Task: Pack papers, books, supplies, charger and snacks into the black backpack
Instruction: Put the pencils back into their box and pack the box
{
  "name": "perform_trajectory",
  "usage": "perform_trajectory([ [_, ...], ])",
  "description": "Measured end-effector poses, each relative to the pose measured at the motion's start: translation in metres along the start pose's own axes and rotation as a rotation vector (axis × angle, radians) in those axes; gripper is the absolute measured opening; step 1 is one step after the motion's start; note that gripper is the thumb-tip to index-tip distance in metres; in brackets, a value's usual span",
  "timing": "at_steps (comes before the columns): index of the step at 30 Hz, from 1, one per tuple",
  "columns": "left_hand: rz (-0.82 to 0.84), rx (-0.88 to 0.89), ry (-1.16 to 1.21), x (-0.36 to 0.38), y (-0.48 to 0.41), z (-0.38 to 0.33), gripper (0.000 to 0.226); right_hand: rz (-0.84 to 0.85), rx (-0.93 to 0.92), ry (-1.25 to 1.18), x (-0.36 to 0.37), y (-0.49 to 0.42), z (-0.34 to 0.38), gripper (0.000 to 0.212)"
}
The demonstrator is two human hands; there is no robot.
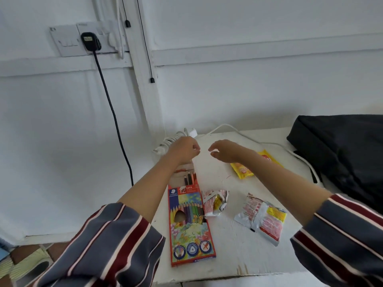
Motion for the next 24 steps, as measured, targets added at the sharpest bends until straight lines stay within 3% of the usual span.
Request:
perform_trajectory([
  [10, 0.022, 0.237, -0.128, 0.010, -0.043, -0.154, 0.032, -0.106, 0.215, 0.085, -0.068, 0.083, -0.097, 0.040],
  [24, 0.092, 0.450, -0.023, 0.098, -0.063, -0.454, 0.031, -0.250, 0.442, 0.053, -0.151, 0.287, -0.326, 0.038],
])
Point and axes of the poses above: each hand's wrist, its own y-axis away from the middle knuckle, its own x-axis out of the palm, z = x × y, the point moved 3 cm from there along -y, towards the middle knuckle, and after that the axes turned 4 degrees about -y, right-handed, at the moved point
